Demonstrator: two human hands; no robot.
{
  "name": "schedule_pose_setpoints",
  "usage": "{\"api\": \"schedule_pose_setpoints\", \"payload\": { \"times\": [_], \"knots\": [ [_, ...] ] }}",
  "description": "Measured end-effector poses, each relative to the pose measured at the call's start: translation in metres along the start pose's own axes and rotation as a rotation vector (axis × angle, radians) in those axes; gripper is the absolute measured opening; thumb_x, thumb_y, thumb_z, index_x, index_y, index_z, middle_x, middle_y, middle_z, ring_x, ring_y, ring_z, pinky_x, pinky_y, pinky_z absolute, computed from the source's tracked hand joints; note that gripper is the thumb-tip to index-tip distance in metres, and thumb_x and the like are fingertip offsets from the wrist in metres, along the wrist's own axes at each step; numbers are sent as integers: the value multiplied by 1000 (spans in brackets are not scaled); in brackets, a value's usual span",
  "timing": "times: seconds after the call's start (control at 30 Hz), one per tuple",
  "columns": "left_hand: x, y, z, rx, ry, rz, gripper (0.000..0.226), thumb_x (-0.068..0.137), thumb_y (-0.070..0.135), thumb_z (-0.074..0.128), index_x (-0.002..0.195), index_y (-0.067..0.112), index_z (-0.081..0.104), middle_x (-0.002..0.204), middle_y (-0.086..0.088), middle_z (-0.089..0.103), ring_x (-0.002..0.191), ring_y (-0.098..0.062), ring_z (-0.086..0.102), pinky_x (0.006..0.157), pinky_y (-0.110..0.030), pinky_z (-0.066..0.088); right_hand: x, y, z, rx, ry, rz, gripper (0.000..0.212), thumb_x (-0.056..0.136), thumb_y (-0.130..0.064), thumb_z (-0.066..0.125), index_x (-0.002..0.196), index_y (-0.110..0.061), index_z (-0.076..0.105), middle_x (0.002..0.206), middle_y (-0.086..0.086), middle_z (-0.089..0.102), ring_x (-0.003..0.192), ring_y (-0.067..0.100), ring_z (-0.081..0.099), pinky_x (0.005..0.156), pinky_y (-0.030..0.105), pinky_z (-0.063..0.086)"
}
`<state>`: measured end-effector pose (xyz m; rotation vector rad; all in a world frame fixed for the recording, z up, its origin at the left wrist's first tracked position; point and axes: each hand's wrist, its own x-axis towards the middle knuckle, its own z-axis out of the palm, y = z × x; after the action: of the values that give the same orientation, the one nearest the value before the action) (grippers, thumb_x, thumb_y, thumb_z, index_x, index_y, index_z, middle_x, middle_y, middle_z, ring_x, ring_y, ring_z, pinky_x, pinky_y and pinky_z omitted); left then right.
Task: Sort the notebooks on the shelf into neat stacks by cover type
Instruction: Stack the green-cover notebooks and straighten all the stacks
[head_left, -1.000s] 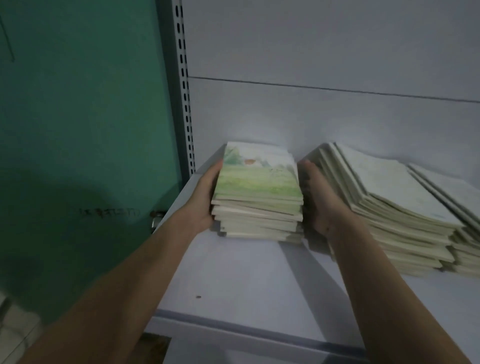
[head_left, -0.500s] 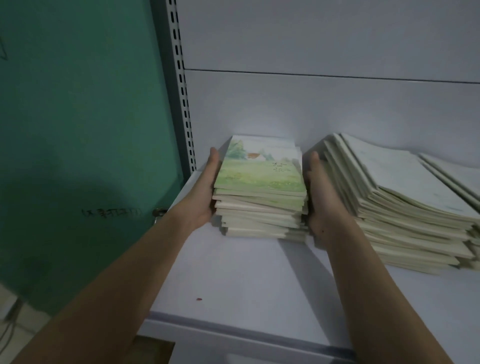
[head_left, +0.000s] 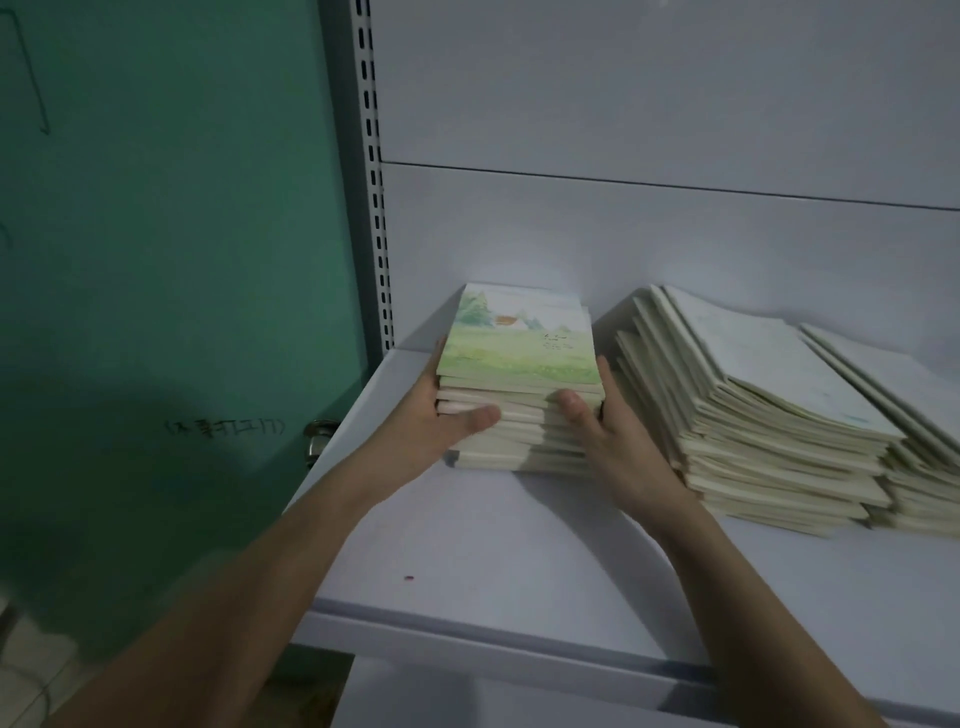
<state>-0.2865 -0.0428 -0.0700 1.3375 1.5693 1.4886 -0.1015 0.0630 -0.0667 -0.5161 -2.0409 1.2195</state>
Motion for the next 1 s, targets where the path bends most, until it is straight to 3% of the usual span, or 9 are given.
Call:
{"api": "schedule_pose_setpoints", "payload": {
  "times": [0.07, 0.13, 0.33, 0.43, 0.57, 0.63, 0.7, 0.8, 1.0],
  "knots": [
    [-3, -4, -2, 59, -55, -25, 119, 75, -1, 79, 152, 41, -1, 132, 30, 48, 116, 16, 50, 91, -15, 49, -5, 3, -1, 43, 16, 24, 43, 97, -33, 55, 136, -23, 42, 130, -10, 60, 122, 5, 55, 105, 37, 44],
    [-7, -10, -2, 124, -84, -28, 132, 70, -4, 83, 153, 34, -13, 141, 26, 37, 119, 19, 44, 96, -14, 46, -10, 8, -4, 57, -18, 75, 52, 88, -30, 68, 134, -23, 44, 124, -14, 63, 115, 1, 59, 100, 31, 49],
    [-6, -27, -7, 138, -32, -27, 95, 72, -5, 80, 147, 26, 30, 128, 10, 59, 114, -9, 60, 96, -32, 52, -16, 21, 5, -120, 13, 96, 69, 72, -29, 84, 131, -34, 49, 118, -25, 63, 109, -9, 58, 89, 8, 45],
    [-4, -27, -13, 186, -7, -32, 81, 72, 6, 82, 137, 33, 43, 121, 16, 64, 114, -9, 61, 100, -37, 51, -15, 22, 5, -59, -2, 94, 62, 78, -29, 80, 131, -32, 50, 121, -20, 64, 113, -3, 59, 97, 23, 48],
    [-2, -11, -19, 55, -40, -39, 104, 68, 19, 88, 151, 23, 25, 138, 12, 54, 127, -6, 52, 101, -28, 48, -14, 20, 3, 50, 131, 122, 72, 80, -57, 70, 140, -30, 41, 137, -19, 54, 128, 0, 49, 106, 35, 43],
    [4, 0, -21, -36, -46, -21, 92, 68, 46, 84, 141, 17, 36, 132, 4, 60, 124, -15, 56, 102, -36, 47, -11, 11, 2, 116, 207, 144, 72, 80, -71, 58, 137, -30, 45, 136, -27, 52, 127, -9, 45, 106, 25, 41],
    [11, 11, -16, -138, -32, -39, 76, 77, 68, 63, 134, 20, 48, 126, 4, 65, 119, -15, 60, 104, -38, 45, -3, 7, 2, 193, 174, 195, 79, 81, -82, 40, 141, -32, 46, 142, -18, 50, 130, 1, 45, 107, 33, 40],
    [22, 14, -5, -234, 30, -118, 71, 82, 75, 39, 132, 28, 56, 128, 2, 66, 120, -16, 61, 111, -46, 38, 9, 2, 4, 271, 132, 260, 75, 83, -83, 30, 138, -36, 51, 139, -14, 55, 132, 9, 47, 111, 43, 34],
    [22, 8, -4, -167, 49, -70, 95, 64, 78, 67, 146, 50, 29, 149, 14, 44, 137, -14, 42, 115, -45, 32, 8, -8, 8, 285, 98, 152, 57, 96, -62, 37, 142, -30, 48, 139, -14, 55, 130, 6, 49, 109, 40, 37]
  ]
}}
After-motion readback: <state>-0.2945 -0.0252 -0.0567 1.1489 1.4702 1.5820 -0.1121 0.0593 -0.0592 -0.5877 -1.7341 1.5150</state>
